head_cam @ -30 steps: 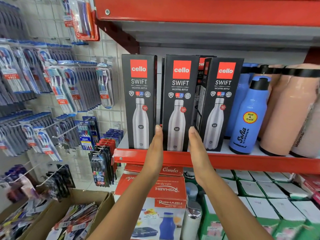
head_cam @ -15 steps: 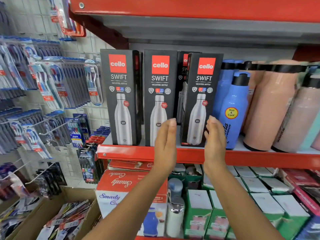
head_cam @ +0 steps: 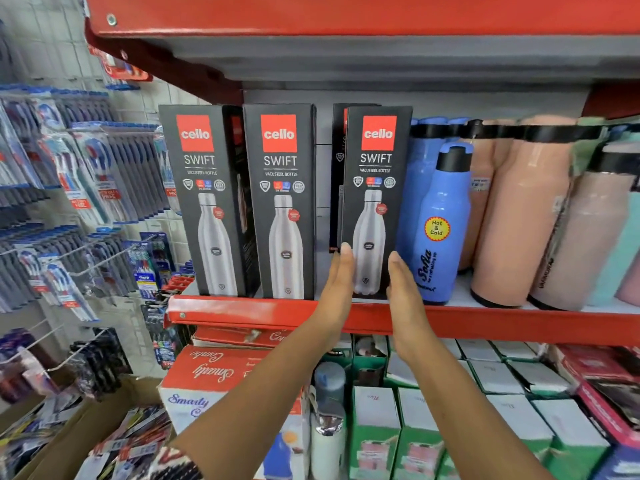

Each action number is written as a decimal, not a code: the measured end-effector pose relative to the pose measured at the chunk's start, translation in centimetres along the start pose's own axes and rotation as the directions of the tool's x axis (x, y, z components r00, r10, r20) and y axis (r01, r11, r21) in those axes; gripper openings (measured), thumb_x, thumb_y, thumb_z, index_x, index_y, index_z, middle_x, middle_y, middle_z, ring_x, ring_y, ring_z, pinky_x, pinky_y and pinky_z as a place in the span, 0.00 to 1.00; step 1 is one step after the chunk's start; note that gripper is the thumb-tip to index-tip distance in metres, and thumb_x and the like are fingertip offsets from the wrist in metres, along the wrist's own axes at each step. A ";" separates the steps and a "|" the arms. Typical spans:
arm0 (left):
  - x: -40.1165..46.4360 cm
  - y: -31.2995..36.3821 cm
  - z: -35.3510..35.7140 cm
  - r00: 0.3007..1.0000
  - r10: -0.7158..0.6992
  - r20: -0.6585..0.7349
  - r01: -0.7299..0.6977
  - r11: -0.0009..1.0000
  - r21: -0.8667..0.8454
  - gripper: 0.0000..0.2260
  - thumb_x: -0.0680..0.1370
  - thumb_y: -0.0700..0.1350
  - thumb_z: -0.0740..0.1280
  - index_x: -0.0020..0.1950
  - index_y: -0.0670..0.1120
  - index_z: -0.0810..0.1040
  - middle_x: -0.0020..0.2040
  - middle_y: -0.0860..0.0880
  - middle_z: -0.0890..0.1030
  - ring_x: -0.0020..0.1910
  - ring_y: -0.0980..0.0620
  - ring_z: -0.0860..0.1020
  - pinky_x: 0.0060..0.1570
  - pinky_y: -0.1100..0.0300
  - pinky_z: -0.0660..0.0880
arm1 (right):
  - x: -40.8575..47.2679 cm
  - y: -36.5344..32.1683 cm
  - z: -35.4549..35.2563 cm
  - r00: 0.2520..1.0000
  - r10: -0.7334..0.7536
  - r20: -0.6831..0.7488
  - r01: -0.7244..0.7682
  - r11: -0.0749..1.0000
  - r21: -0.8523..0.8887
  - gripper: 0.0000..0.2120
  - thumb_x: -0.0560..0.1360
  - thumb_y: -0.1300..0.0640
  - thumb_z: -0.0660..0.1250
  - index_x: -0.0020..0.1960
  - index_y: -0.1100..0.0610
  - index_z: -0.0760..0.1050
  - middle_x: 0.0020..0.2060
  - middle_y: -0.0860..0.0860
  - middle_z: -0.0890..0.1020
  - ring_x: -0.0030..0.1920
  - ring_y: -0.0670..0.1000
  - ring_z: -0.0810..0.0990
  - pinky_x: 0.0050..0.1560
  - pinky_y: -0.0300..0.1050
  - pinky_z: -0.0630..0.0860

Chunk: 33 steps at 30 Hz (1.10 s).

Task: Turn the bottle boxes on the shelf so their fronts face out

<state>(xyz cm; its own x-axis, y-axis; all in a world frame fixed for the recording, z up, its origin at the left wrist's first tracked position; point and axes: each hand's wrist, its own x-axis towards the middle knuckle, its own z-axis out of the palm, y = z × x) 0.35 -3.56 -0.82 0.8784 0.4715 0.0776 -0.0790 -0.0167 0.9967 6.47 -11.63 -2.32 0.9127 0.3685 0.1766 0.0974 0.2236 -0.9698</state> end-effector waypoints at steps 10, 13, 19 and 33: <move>-1.1 -1.1 -0.3 0.996 0.062 -0.069 -0.062 0.998 0.007 0.43 0.66 0.81 0.49 0.76 0.61 0.63 0.77 0.59 0.65 0.76 0.59 0.61 0.77 0.49 0.54 | -1.0 -0.3 -0.5 0.998 0.011 0.068 -0.011 1.000 -0.013 0.29 0.80 0.39 0.56 0.79 0.46 0.58 0.79 0.43 0.60 0.78 0.44 0.59 0.79 0.51 0.55; -1.8 -0.8 -0.5 0.997 0.046 -0.059 -0.047 0.999 -0.013 0.44 0.67 0.80 0.48 0.78 0.59 0.57 0.78 0.60 0.58 0.78 0.58 0.57 0.77 0.51 0.51 | -1.6 -0.6 -0.2 0.998 0.012 0.064 -0.012 1.000 -0.001 0.29 0.81 0.39 0.56 0.79 0.47 0.58 0.79 0.44 0.61 0.78 0.44 0.60 0.79 0.51 0.55; -2.8 -0.5 -0.9 0.998 0.021 -0.064 -0.022 1.000 -0.003 0.37 0.73 0.74 0.46 0.78 0.59 0.56 0.80 0.57 0.58 0.78 0.55 0.57 0.74 0.52 0.51 | -2.7 -0.8 -0.1 0.998 0.007 0.066 -0.007 1.000 -0.005 0.29 0.81 0.40 0.55 0.79 0.48 0.59 0.79 0.44 0.61 0.78 0.44 0.60 0.79 0.49 0.56; -6.6 3.6 -2.4 0.856 0.514 -0.045 -0.489 0.836 0.247 0.30 0.81 0.58 0.58 0.80 0.52 0.52 0.79 0.60 0.53 0.74 0.72 0.51 0.72 0.71 0.49 | -9.7 -5.2 0.0 0.770 -0.568 -0.290 0.554 0.821 -0.134 0.15 0.80 0.48 0.61 0.64 0.51 0.75 0.62 0.47 0.80 0.61 0.36 0.77 0.60 0.31 0.70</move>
